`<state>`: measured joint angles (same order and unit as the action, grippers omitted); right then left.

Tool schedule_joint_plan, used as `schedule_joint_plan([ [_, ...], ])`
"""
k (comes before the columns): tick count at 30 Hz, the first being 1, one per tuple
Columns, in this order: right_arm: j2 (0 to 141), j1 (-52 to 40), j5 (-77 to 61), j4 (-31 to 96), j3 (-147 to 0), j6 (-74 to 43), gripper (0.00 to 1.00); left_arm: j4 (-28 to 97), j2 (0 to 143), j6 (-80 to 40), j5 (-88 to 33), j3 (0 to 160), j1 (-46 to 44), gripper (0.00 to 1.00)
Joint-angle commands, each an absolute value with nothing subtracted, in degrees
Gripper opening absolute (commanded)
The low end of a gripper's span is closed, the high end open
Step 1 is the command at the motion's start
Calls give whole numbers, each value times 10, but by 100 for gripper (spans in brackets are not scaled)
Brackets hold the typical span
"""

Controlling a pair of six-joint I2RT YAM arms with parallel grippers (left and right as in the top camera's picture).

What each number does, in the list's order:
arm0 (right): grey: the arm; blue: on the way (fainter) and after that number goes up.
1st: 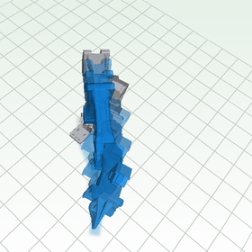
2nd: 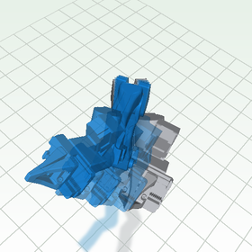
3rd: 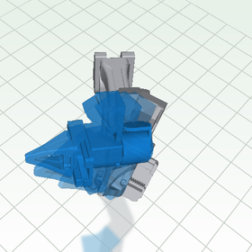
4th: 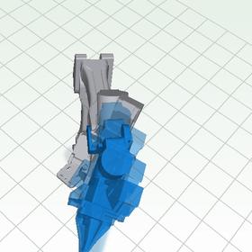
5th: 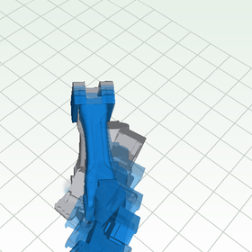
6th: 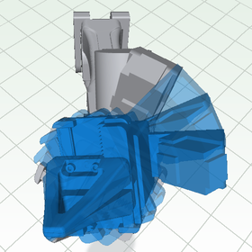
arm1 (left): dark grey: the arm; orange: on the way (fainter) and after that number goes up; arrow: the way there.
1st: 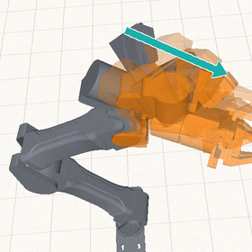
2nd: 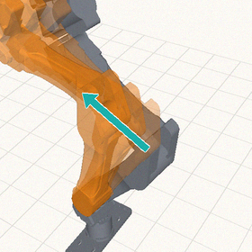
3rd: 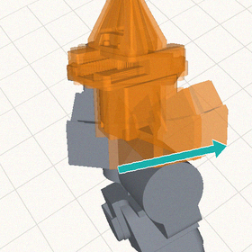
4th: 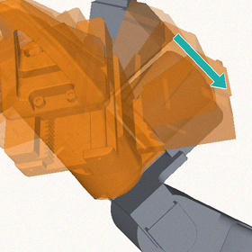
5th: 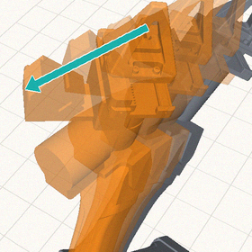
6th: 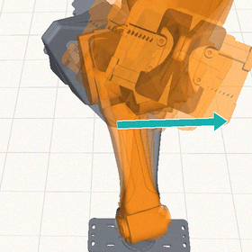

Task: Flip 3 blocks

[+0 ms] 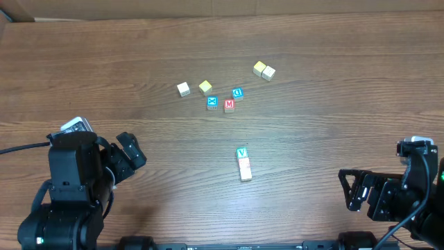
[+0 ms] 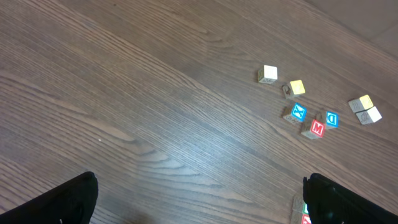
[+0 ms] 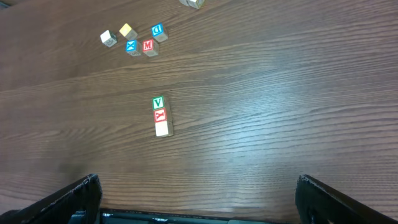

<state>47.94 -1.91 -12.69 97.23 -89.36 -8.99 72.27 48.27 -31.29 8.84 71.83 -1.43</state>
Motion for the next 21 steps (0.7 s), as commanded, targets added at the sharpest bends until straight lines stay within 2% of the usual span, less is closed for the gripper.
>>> schedule_joint_plan([
  [1,480,-19,-131,970,-900,-92,100,722,484,-304,96,728,-11,100],
  [15,480,-19,-120,964,-900,-91,100,722,486,-304,96,728,-11,100],
  [21,452,-19,-120,844,-893,-51,100,722,489,-304,96,728,-11,100],
])
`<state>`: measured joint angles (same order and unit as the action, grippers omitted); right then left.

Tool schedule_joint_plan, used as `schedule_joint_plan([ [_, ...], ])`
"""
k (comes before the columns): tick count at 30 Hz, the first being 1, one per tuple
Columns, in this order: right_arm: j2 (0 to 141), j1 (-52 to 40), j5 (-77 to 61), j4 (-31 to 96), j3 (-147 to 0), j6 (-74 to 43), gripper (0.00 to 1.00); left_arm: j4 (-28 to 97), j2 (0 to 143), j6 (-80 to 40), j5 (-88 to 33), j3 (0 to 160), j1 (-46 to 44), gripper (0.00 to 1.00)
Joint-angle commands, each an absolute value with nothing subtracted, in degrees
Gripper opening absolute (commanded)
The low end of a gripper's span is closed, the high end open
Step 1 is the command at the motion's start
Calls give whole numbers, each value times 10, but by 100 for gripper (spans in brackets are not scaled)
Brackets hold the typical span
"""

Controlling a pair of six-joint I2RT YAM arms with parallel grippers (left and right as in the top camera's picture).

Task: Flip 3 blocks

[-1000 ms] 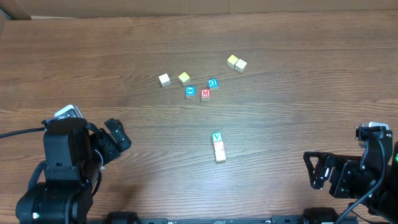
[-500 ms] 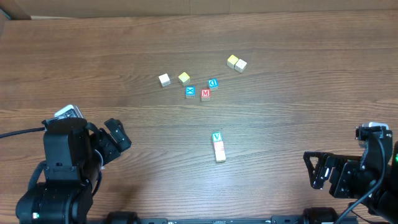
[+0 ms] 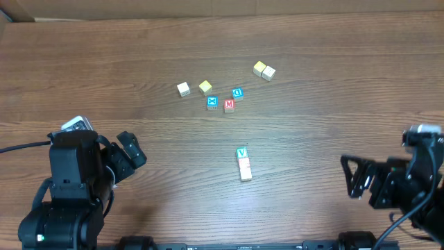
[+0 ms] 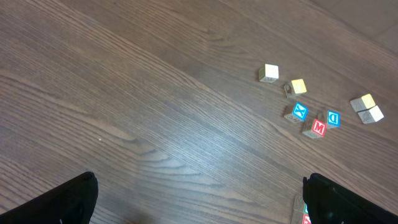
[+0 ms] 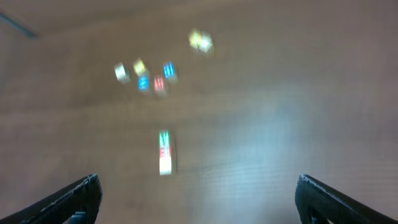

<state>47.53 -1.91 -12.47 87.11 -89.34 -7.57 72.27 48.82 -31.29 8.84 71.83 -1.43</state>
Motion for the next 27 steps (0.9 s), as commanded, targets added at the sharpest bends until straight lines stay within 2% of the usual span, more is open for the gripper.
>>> schedule_joint_plan([
  [1,438,-19,-121,815,-883,-42,100,722,489,-304,96,728,-11,100],
  [5,364,-19,-122,694,-790,-42,100,722,491,-304,96,728,-11,100],
  [13,171,-19,-182,359,-453,-42,100,722,491,-304,96,728,-11,100],
  [19,80,-19,-226,119,-237,-42,100,722,491,-304,96,728,-11,100],
  [23,44,-19,-226,18,-139,-13,100,722,491,-304,96,728,-11,100],
  [27,22,-18,-218,-11,-94,8,100,722,491,-304,96,728,-11,100],
])
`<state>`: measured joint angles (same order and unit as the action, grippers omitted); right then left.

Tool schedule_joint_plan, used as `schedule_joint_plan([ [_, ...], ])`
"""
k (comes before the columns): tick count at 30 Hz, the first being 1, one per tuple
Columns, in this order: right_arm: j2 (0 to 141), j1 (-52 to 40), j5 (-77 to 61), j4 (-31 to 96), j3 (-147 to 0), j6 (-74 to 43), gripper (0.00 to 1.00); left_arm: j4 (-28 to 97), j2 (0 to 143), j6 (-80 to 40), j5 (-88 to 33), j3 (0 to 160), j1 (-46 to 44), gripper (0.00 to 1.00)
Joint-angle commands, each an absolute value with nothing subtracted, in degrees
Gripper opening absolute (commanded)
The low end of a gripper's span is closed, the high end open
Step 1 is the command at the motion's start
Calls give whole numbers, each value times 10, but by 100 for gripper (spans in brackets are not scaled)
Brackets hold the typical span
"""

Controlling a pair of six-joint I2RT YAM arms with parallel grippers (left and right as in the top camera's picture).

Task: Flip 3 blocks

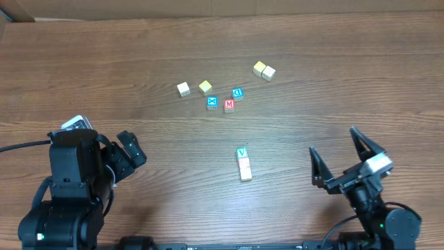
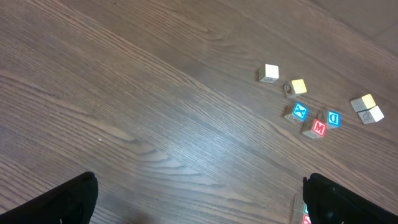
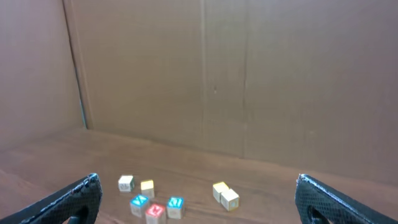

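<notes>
Several small letter blocks lie at the table's back middle: a white one [image 1: 183,89], a yellow one [image 1: 205,87], a blue one [image 1: 211,103], a red M block [image 1: 229,105], a blue D block [image 1: 237,92] and a pale yellow pair [image 1: 263,70]. Nearer the front, a short row [image 1: 243,164] runs from a green V block through a red block to a plain one. My left gripper [image 1: 132,153] stands open at the front left, far from the blocks. My right gripper [image 1: 340,158] is open at the front right, empty, to the right of the row.
A brown cardboard wall [image 3: 205,74] stands behind the table and fills most of the right wrist view. The left wrist view looks across bare wood [image 2: 124,112] toward the back cluster. The left arm's black base [image 1: 69,180] sits at the front left corner.
My right gripper has shifted left from the table's right edge and tipped up, so its camera now looks level at the back wall. The left arm and all blocks are unchanged.
First my right gripper sat open at the front right, looking down on the row of three blocks. Then its view was blurred and tilted further back. Now it points level toward the back cluster. No block has moved, and the left gripper stayed open.
</notes>
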<state>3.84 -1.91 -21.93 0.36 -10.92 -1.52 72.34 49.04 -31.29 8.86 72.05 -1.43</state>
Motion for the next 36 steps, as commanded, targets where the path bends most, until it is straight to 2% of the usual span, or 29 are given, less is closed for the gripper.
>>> schedule_joint_plan([
  [1,20,-18,-211,-11,-89,8,100,722,491,-304,96,728,-11,100],
  [13,1,-18,-195,-28,-13,50,100,722,491,-304,96,728,-11,100],
  [17,1,-18,-156,-12,-4,32,100,722,491,-304,96,728,-11,100],
  [22,1,-18,-50,37,-4,-58,100,722,491,-304,96,728,-11,100],
  [36,1,-18,-46,46,-4,-46,100,722,491,-304,96,728,-11,100],
])
